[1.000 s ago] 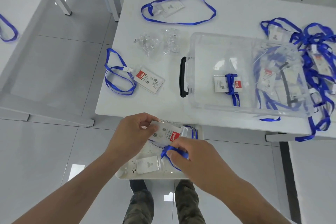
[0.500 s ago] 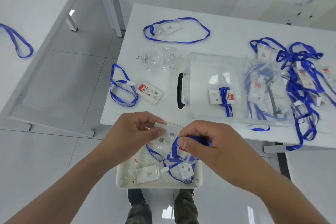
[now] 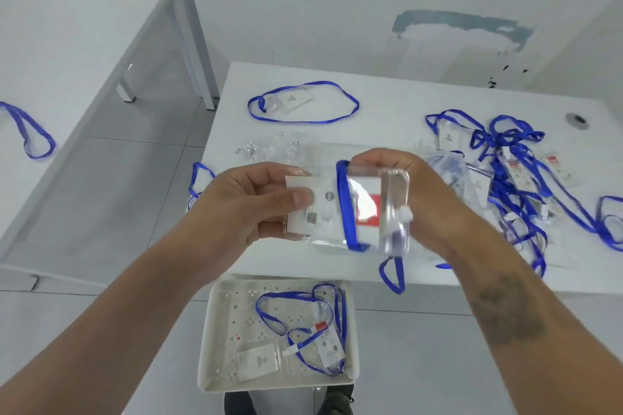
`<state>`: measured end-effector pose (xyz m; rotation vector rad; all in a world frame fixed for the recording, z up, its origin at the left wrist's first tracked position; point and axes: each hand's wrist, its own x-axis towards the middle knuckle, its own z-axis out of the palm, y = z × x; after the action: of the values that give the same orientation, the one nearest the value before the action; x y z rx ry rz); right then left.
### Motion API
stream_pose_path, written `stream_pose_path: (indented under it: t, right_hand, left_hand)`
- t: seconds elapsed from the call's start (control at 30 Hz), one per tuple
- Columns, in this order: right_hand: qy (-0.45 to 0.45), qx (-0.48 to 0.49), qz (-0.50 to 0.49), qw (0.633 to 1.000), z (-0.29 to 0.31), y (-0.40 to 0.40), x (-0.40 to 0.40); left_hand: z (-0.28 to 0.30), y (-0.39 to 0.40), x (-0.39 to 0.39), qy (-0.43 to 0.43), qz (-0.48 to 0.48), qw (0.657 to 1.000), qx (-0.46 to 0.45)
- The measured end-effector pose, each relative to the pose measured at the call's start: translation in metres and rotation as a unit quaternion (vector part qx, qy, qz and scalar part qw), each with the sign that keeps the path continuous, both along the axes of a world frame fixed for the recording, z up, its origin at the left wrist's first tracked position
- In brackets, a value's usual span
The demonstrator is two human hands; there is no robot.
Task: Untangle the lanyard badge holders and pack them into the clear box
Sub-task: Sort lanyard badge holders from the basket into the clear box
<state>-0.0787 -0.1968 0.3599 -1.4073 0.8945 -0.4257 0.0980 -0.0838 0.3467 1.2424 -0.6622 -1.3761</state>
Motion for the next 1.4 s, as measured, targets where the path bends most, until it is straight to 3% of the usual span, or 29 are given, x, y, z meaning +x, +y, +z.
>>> stream_pose_path:
  t: [0.13,0.23,0.33,0.43,0.67,0.87,0.97,1.07,1.17,1.23,1.27,1.4]
  right_hand:
    - [0.045,0.008,-0.03,0.999,-0.019,0.024,0.0]
    - [0.109,-0.089,0.044,0.989,-0.02,0.049,-0.007]
    - [0.187,-0.243,0.125,0.943,-0.012,0.054,-0.022]
    - [0.215,-0.317,0.129,0.915,0.004,0.04,-0.03]
    - [0.119,-0.216,0.003,0.969,0.006,-0.014,-0.036]
    - [0.048,0.015,-0.08,0.996,-0.045,-0.033,-0.039]
    - [0.151,-0.034,-0.052,0.987,-0.064,-0.015,-0.041]
    - [0.198,-0.134,0.06,0.969,-0.061,0.014,-0.044]
    - [0.291,-0.304,0.158,0.893,-0.043,0.022,-0.051]
    - [0.311,-0.375,0.155,0.859,-0.025,0.014,-0.054]
    - [0.301,-0.384,0.134,0.863,-0.016,0.008,-0.055]
    - [0.19,-0.294,-0.015,0.937,0.004,-0.031,-0.059]
  left_hand:
    - [0.006,-0.014,-0.002,0.057,0.093,0.994,-0.003]
    - [0.003,-0.026,-0.002,-0.039,0.148,0.988,0.032]
    - [-0.009,-0.032,-0.006,-0.168,0.137,0.975,0.057]
    - [-0.019,-0.034,-0.013,-0.186,0.096,0.975,0.071]
    - [-0.033,-0.028,-0.031,-0.144,0.007,0.985,0.098]
    - [-0.035,-0.035,-0.036,0.014,-0.019,0.996,0.086]
    - [-0.038,-0.047,-0.037,0.052,0.047,0.992,0.101]
    - [-0.041,-0.061,-0.039,0.032,0.112,0.986,0.121]
    - [-0.041,-0.073,-0.042,-0.053,0.134,0.981,0.126]
    - [-0.041,-0.08,-0.045,-0.121,0.129,0.977,0.119]
    - [-0.042,-0.081,-0.046,-0.147,0.119,0.975,0.114]
    - [-0.041,-0.086,-0.056,-0.161,0.05,0.979,0.114]
